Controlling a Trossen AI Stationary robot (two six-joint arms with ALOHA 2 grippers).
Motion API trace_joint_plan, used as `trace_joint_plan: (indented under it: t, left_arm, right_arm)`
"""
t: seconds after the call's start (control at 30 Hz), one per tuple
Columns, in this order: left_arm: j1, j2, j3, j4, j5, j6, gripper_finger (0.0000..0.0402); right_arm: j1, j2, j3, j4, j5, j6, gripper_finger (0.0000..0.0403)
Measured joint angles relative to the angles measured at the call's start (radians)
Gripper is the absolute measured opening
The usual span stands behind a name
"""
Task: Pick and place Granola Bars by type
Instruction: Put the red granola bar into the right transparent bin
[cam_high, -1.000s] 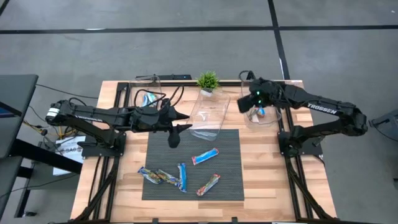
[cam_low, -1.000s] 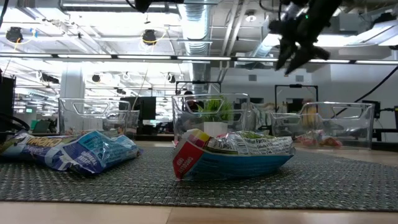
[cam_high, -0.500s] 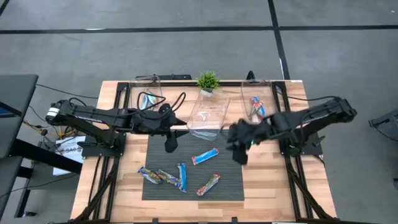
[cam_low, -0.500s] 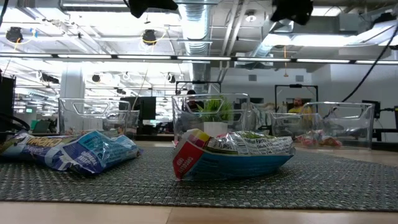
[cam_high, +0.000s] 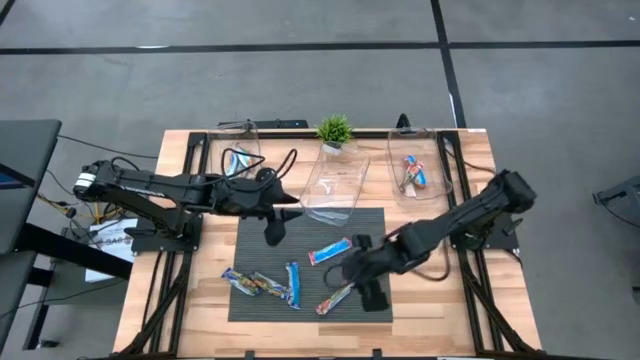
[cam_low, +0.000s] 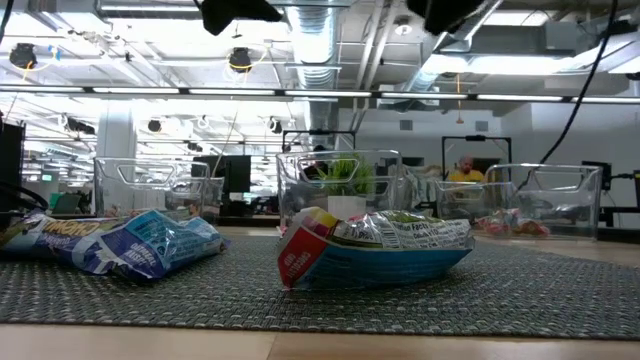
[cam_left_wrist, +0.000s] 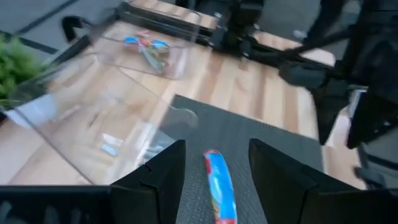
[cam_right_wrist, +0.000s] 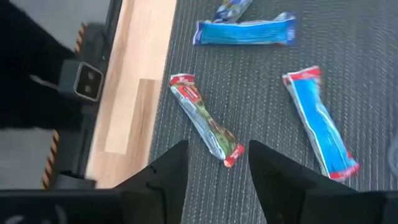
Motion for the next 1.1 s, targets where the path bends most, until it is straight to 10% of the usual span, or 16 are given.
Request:
trace_joint_plan:
  t: [0.23,1.1]
  left_arm:
    - [-0.022,0.0,0.0,-0.035,0.145,0.075,0.0169]
    - [-0.172,0.018,-0.093,-0.161,0.186,0.137,0.0169]
  right_arm:
    - [0.002,0.149,0.098,-0.026,-0.003,-0.063,0.0193]
    - [-0.038,0.35,0.106,0.035,-0.078,-0.246,0.0187]
